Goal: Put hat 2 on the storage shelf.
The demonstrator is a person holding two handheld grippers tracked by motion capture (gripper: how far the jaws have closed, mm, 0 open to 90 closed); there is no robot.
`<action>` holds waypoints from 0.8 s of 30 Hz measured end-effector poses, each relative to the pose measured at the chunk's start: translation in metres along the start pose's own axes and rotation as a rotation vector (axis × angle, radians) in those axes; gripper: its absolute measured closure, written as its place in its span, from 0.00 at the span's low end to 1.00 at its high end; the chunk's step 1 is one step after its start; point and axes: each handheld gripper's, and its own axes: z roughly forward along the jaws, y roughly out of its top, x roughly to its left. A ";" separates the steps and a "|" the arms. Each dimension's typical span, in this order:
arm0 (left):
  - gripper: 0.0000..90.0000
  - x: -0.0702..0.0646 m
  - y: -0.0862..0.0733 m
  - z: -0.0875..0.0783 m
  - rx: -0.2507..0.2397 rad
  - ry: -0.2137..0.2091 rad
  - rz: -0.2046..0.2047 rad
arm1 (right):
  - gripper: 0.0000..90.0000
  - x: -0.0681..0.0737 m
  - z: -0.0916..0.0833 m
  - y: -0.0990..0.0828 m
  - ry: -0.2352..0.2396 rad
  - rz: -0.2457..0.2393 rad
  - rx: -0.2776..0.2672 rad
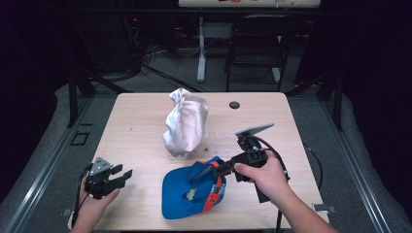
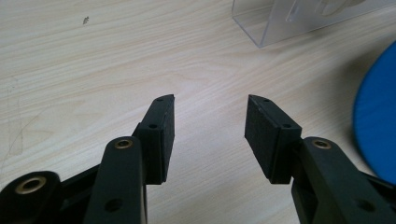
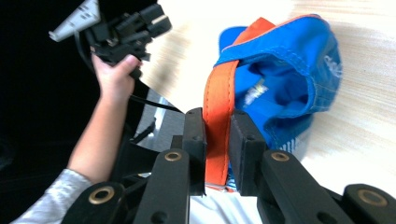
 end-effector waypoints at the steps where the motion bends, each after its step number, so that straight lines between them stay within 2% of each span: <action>1: 0.59 0.000 0.000 0.000 0.002 0.001 0.000 | 0.87 0.001 -0.005 0.002 0.007 -0.011 -0.002; 2: 0.59 0.001 0.000 0.000 0.003 0.000 -0.001 | 0.87 0.004 -0.007 0.003 0.004 0.011 -0.004; 7: 0.59 -0.001 0.001 0.000 0.008 -0.004 -0.002 | 0.87 0.012 -0.021 0.008 0.026 0.016 -0.011; 10: 0.59 0.000 0.001 0.000 0.009 -0.004 0.006 | 0.87 0.016 -0.026 0.010 0.016 0.014 -0.002; 15: 0.59 0.000 0.000 0.000 0.002 0.000 -0.001 | 0.87 0.022 -0.036 0.011 0.030 0.051 -0.014; 16: 0.59 0.000 0.000 0.000 0.002 0.000 -0.001 | 0.87 0.021 -0.039 0.012 0.038 0.038 -0.009; 18: 0.59 0.000 0.000 0.000 0.002 0.000 0.000 | 0.87 0.023 -0.045 0.013 0.041 0.054 -0.020; 21: 0.59 0.000 0.000 0.001 0.001 -0.001 0.000 | 0.87 0.022 -0.055 0.014 0.045 0.048 -0.029; 24: 0.59 0.000 0.000 0.001 0.000 0.001 -0.003 | 0.87 0.020 -0.066 0.015 0.044 0.073 -0.057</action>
